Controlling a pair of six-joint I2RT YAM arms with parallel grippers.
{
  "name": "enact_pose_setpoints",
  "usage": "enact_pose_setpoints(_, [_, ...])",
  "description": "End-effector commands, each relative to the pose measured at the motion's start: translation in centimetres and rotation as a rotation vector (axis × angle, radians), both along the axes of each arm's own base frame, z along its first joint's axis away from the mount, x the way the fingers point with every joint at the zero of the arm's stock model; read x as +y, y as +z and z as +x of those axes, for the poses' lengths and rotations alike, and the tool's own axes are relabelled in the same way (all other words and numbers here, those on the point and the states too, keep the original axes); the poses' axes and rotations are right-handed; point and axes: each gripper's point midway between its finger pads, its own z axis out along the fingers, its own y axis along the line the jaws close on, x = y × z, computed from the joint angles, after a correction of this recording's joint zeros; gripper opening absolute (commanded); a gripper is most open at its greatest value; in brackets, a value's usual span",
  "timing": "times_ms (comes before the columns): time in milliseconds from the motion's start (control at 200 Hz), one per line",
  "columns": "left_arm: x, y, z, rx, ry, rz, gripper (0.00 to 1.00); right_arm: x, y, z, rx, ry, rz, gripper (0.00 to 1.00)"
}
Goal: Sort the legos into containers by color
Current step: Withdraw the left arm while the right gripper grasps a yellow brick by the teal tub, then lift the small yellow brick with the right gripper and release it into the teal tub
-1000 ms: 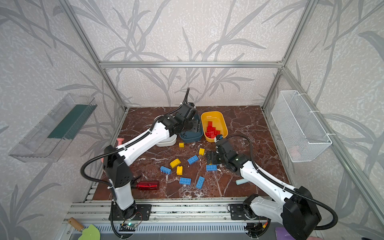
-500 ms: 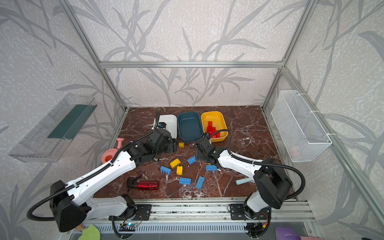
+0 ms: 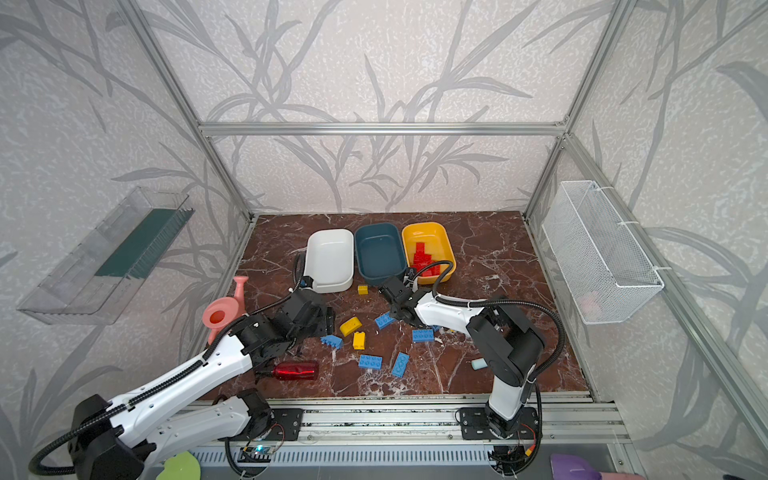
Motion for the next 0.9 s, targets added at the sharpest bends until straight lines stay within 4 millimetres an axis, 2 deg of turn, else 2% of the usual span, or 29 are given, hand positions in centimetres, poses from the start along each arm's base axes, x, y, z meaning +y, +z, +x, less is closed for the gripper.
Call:
enact_pose_setpoints(0, [0.5, -0.8, -0.3, 0.012, 0.029, -0.003, 0.78, 0.4, 0.0, 0.7, -0.017, -0.022, -0.010, 0.68])
enact_pose_setpoints(130, [0.3, -1.4, -0.2, 0.020, 0.032, -0.009, 0.78, 0.6, -0.9, 0.9, 0.001, -0.018, -0.029, 0.64])
enact_pose_setpoints(525, [0.1, -2.3, -0.3, 0.034, 0.029, -0.005, 0.78, 1.6, -1.8, 2.1, 0.007, 0.000, -0.064, 0.61])
enact_pose_setpoints(895, [0.3, -2.4, -0.3, 0.031, 0.035, -0.009, 0.77, 2.0, -2.0, 2.0, 0.021, 0.028, -0.065, 0.41])
